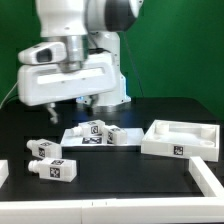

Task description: Assemble one leg

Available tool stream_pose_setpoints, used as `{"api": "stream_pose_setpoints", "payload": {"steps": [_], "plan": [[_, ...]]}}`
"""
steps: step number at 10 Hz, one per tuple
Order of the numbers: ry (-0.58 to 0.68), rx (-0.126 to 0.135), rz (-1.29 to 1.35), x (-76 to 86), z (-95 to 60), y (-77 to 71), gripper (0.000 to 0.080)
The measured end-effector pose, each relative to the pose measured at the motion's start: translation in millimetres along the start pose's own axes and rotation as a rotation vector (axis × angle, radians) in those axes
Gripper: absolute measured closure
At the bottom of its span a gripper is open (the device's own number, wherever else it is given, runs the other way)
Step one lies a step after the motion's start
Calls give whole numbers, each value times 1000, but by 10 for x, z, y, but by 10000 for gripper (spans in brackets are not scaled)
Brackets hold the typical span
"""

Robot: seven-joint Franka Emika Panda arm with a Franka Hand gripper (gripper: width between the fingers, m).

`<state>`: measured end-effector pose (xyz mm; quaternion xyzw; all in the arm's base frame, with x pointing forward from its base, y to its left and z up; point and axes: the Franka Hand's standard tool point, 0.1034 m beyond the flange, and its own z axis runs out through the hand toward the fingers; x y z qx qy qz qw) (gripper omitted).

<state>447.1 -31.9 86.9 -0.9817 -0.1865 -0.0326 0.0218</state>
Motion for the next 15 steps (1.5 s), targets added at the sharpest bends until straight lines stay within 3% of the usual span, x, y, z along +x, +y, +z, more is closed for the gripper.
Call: {"api": "stream_pose_setpoints", "payload": {"steps": [1,2,8,10,12,13,15], "plan": [[6,0,16,164,6,-172,151],[9,0,14,219,14,-196,151],[9,1,55,185,24,-198,151],[7,4,291,96,63,-598,151],[1,13,512,197,77,-937,151],[-1,17,541,213,105,-1003,151],[9,13,504,203,106,-948,151]]}}
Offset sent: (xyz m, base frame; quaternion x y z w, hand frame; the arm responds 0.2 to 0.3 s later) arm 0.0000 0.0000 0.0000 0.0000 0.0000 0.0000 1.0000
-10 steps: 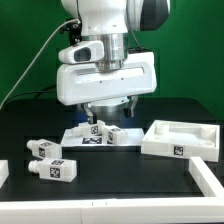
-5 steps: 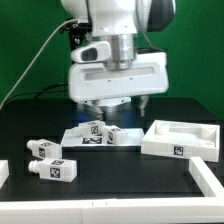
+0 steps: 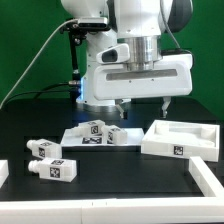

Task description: Assemble one leg

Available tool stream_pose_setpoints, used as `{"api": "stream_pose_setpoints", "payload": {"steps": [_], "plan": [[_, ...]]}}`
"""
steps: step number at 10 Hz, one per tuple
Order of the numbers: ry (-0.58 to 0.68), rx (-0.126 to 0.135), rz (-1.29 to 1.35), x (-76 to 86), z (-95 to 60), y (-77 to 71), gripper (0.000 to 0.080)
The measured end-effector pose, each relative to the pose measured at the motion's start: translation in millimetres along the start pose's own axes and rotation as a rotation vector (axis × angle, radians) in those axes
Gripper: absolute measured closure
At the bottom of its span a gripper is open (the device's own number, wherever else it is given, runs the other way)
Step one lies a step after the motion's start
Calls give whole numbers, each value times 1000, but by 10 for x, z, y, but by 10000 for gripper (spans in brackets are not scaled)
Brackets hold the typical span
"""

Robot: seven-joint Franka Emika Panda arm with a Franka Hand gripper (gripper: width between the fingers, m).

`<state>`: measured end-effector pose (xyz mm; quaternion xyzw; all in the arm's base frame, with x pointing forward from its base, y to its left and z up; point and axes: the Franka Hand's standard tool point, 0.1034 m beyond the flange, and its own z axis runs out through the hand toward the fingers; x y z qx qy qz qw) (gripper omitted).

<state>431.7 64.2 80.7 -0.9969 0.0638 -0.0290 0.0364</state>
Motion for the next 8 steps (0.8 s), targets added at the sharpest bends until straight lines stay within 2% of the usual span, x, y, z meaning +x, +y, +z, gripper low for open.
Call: {"api": "stream_pose_setpoints", "payload": {"steps": [3,6,8], "plan": [[-1,0,-2,-10,4,-8,151],[-27,-14,262,-421,131,-141,151],[-28,-15,249,-441,144,-160,151]]}}
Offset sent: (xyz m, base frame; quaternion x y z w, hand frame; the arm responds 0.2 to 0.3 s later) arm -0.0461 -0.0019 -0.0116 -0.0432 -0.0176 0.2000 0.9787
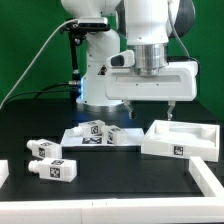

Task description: Assemble one leg

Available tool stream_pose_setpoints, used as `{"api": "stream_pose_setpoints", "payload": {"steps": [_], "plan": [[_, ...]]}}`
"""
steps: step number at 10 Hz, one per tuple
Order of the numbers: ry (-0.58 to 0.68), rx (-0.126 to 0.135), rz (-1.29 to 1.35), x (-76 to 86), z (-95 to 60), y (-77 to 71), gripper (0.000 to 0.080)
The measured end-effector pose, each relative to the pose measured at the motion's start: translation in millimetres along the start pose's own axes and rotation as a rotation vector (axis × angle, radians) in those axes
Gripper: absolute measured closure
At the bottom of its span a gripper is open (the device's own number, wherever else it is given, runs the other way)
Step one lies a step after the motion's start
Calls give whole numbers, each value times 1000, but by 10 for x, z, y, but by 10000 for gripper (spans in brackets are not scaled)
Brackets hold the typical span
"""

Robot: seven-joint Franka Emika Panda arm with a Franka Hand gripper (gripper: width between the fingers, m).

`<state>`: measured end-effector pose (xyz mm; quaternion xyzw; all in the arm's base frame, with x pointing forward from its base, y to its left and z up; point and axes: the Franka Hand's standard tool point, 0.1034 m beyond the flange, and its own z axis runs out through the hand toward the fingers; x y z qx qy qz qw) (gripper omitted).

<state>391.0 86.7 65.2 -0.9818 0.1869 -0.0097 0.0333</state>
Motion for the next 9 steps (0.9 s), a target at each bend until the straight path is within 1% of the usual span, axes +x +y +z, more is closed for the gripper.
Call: {"api": "stream_pose_setpoints", "payload": {"steps": [3,4,5,6,8,9], "plan": [[-1,-1,1,-18,20,9,151],[2,-4,19,-107,97,52,151],[-9,-14,26,-227,181,78,151],[-9,-18,24,-309,273,40,151],[-17,-29,41,-385,472,78,151],[-24,-32,38,-430,525,57,151]]}}
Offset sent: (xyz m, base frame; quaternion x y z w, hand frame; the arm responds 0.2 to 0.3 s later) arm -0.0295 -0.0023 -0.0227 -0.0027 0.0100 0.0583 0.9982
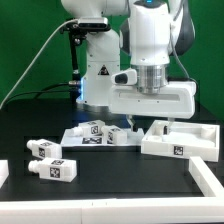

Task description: Assemble one leg

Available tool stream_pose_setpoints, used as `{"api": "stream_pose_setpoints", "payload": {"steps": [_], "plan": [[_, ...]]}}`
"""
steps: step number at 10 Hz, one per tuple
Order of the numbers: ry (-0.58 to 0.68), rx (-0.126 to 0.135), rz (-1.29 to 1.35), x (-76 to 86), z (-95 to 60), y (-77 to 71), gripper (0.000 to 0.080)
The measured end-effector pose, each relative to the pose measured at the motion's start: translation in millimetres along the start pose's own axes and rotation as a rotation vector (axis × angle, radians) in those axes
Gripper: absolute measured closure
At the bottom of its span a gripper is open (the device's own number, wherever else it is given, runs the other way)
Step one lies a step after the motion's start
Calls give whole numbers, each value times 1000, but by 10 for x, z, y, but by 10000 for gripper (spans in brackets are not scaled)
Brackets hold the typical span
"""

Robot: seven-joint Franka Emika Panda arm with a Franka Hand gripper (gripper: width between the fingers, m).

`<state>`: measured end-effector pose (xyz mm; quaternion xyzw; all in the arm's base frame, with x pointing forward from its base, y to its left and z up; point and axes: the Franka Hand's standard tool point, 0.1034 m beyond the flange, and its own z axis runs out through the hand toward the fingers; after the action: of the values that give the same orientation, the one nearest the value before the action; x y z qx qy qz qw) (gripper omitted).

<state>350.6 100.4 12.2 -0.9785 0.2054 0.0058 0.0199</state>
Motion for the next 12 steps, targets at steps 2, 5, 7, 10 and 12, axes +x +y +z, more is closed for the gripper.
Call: {"api": "stream_pose_setpoints", "payload": {"steps": [2,5,7,10,12], "plan": [[30,11,-37,-30,50,-79,272],[31,10,-52,-29,53,-78,548],[22,7,-78,-15,30,-71,720],[-33,15,-167,229,-482,70,748],[-34,18,-267,241,-488,423,748]]}}
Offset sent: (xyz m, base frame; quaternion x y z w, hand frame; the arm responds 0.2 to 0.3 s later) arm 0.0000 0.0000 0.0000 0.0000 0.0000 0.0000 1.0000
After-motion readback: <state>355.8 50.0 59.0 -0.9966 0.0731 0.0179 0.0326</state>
